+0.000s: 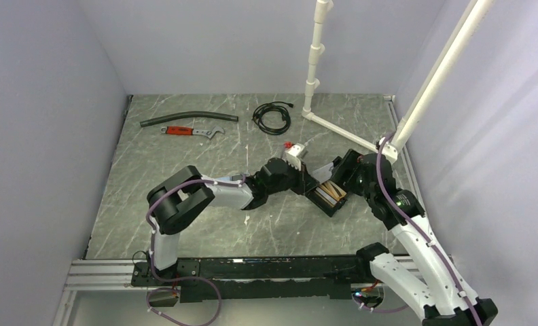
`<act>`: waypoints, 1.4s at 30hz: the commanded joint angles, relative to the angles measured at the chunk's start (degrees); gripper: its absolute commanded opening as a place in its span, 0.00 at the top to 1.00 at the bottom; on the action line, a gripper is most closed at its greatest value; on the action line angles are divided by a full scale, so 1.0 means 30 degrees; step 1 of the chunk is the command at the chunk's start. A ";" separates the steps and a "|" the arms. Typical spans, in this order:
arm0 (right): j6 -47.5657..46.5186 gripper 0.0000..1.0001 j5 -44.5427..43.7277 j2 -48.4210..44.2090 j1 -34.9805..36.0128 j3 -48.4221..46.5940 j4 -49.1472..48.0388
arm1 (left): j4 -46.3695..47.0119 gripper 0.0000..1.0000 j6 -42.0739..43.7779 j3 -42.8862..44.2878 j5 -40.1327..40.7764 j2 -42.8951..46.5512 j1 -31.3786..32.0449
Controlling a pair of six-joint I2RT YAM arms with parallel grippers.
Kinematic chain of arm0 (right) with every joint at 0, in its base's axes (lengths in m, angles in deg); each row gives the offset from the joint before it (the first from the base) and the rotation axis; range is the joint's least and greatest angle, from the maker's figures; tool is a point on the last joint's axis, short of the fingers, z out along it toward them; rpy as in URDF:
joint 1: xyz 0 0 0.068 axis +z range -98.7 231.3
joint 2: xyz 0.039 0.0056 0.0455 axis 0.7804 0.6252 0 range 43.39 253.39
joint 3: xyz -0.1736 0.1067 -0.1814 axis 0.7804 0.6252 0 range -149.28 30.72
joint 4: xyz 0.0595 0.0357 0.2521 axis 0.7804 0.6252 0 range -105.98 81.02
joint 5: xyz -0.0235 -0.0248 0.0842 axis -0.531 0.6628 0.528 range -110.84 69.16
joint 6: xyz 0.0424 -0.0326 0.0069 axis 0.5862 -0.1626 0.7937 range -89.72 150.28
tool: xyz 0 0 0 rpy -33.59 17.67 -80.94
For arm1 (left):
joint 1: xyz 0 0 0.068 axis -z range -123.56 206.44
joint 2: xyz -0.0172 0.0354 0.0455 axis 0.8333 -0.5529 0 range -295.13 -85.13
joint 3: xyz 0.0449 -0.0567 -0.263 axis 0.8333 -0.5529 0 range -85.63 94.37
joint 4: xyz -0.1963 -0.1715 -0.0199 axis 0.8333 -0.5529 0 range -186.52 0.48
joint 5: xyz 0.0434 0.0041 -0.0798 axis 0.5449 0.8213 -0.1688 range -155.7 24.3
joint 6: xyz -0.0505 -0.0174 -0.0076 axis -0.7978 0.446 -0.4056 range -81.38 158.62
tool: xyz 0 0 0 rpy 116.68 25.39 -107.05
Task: Put the credit cards into the card holder
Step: Pick up the credit card from the storage box.
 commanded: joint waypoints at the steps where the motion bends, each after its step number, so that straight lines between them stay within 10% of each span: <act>1: -0.0204 0.01 0.5360 -0.1023 -0.1795 0.1570 -0.3512 | 0.2340 1.00 -0.4475 -0.0774 -0.4451 0.1459 -0.1221; 11: 0.1484 0.10 1.6307 -0.3379 -0.9571 0.6486 -0.8054 | 0.4057 1.00 -1.0417 -0.0899 -1.0095 0.1257 -0.2670; 15: 0.2267 0.31 2.0807 -0.3069 -1.2647 0.7948 -1.0007 | 0.4478 1.00 -1.2240 -0.0177 -1.1462 0.0241 -0.2841; 42: -0.1473 0.45 2.0737 -0.1363 -1.3177 0.5395 -0.5767 | 0.3793 1.00 -1.2961 0.0656 -1.1855 -0.1231 -0.2965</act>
